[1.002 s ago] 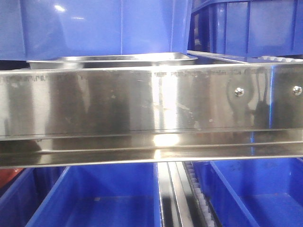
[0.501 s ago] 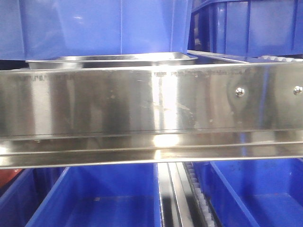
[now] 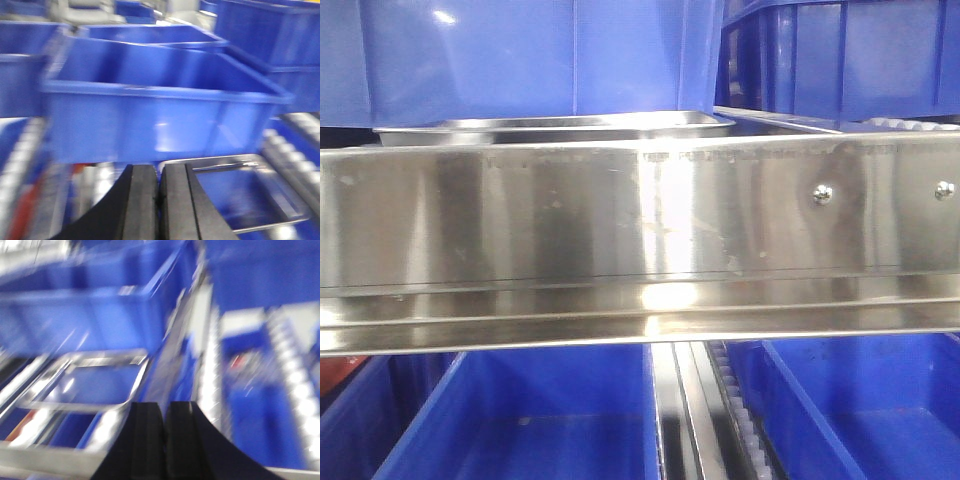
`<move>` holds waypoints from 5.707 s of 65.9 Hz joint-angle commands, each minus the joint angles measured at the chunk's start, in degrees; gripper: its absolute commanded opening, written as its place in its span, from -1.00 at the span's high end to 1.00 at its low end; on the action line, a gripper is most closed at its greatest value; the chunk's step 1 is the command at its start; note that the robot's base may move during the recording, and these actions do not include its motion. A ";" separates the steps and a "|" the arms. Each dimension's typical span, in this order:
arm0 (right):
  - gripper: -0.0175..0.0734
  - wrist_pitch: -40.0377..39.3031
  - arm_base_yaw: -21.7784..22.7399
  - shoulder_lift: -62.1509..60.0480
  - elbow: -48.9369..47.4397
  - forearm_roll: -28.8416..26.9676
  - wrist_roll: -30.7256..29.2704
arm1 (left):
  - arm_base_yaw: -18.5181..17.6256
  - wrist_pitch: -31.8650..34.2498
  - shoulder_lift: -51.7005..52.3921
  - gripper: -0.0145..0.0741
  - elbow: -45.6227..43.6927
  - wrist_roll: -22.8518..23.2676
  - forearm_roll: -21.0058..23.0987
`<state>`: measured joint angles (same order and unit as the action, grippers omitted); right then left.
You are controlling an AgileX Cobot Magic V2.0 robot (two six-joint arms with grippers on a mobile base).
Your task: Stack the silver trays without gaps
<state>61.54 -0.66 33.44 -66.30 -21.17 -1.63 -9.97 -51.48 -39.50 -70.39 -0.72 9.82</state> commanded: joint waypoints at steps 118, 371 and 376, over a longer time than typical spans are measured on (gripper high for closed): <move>-0.63 -3.26 -24.61 66.94 -29.11 11.74 5.58 | -15.40 -1.98 -51.46 0.00 -9.91 14.82 -14.00; 0.76 1.23 -24.61 68.14 -29.11 10.03 5.58 | -19.02 -0.31 -50.81 0.71 -9.91 14.91 -14.67; 0.76 1.80 -24.61 67.04 -29.11 10.03 5.58 | -19.02 -1.06 -50.26 0.71 -9.91 14.91 -14.67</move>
<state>62.88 -24.76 102.61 -95.02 -9.99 5.49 -28.28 -52.64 -91.22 -79.95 15.02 -5.48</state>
